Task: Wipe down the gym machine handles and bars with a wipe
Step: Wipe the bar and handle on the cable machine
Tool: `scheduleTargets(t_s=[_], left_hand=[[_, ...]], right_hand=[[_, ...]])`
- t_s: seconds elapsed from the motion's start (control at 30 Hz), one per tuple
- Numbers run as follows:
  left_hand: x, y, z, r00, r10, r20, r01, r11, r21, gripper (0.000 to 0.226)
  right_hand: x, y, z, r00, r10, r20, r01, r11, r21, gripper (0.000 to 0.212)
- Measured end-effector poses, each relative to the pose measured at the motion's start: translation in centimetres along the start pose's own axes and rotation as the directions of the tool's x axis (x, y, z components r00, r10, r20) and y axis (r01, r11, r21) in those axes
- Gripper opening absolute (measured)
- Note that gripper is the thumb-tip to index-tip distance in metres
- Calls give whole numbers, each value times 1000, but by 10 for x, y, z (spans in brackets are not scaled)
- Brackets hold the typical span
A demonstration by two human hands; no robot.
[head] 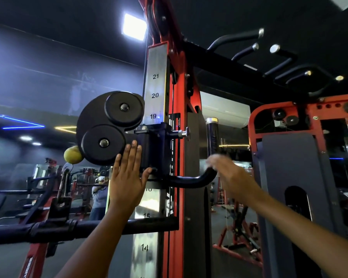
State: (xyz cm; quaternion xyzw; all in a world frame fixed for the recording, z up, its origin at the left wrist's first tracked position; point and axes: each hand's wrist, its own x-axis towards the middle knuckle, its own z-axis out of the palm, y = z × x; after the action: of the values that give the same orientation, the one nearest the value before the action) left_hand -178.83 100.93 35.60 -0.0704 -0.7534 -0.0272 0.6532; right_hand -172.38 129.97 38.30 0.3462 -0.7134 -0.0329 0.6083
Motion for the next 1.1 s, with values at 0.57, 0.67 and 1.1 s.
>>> scheduleTargets(t_s=[0.57,0.67,1.1], left_hand=[[-1,0,2,1000,9,-17,-8,1000,17,70],[-1,0,2,1000,9,-23,-9,1000,6,70],[-1,2,4,1000,-5,-11,5,1000,-10,74]], right_hand=[[44,16,10,270,943,192,-752,82,654,17],[78,35,-7,464,882,84,-727,325,605,32],[19,-93,98,45,828,560,-2,-560,828,25]])
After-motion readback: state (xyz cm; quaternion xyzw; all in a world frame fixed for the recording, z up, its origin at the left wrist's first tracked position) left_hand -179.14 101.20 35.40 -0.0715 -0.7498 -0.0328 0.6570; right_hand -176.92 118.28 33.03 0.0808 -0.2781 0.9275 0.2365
